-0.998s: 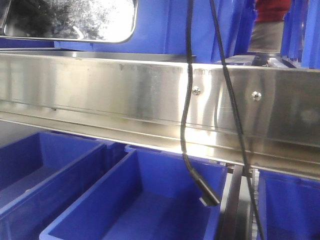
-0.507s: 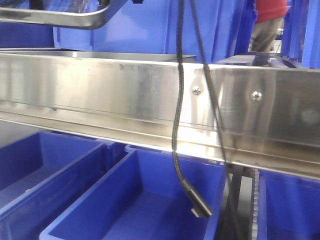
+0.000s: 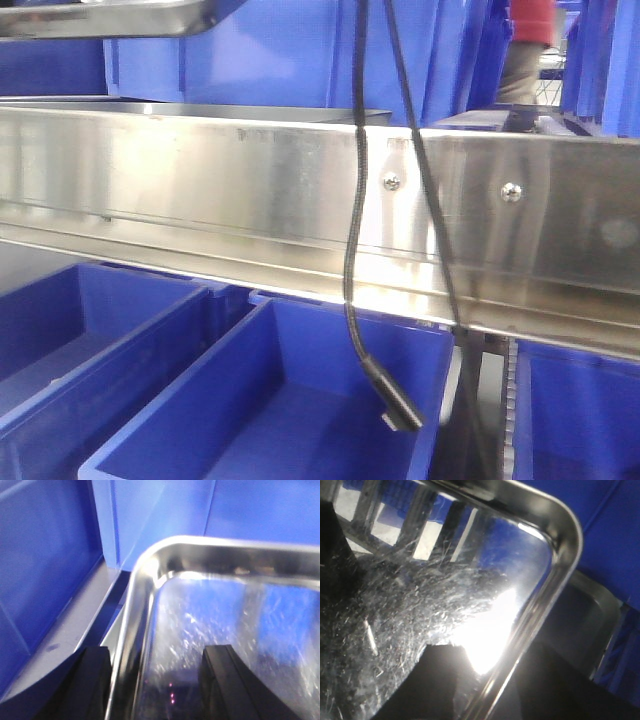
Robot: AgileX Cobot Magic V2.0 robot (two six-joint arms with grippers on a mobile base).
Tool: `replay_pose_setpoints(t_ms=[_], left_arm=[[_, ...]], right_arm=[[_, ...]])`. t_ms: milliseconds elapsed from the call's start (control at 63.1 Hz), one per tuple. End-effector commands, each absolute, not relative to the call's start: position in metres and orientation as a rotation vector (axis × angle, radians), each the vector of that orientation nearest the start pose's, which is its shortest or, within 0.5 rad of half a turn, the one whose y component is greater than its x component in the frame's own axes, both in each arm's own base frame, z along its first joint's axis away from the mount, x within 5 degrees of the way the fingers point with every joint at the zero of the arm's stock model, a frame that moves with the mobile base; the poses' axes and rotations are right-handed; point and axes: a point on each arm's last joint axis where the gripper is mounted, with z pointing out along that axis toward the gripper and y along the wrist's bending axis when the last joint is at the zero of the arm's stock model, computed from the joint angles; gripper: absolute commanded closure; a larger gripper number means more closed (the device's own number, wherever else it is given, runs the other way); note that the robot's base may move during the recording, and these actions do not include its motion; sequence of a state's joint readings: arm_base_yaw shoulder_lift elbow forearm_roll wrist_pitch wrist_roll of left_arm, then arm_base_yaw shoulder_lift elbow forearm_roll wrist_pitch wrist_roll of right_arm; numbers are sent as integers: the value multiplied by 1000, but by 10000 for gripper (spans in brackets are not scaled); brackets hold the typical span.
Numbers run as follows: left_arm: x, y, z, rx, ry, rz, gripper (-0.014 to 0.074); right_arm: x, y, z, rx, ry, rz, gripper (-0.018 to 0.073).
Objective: Stack silver trays without gaps
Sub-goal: 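Lower the held tray with both grippers onto the tray on the shelf, then open both grippers and raise them off the stacked tray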
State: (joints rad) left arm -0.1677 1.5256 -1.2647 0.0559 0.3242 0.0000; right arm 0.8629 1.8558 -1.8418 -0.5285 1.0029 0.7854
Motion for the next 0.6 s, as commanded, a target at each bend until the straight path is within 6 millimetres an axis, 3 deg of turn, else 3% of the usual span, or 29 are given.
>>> replay_pose_setpoints(t_ms=[0,158,586], left_arm=[[352,-64,349,217,2002,-78,284],[353,-64,352,231,1968,-63,284],[355,-64,354,255,1931,-38,284]], right_arm=[[303,298,366,-277,2258,166,334],[305,297,358,-243,2294,123,215],[308,299,350,-239,2316,94,219]])
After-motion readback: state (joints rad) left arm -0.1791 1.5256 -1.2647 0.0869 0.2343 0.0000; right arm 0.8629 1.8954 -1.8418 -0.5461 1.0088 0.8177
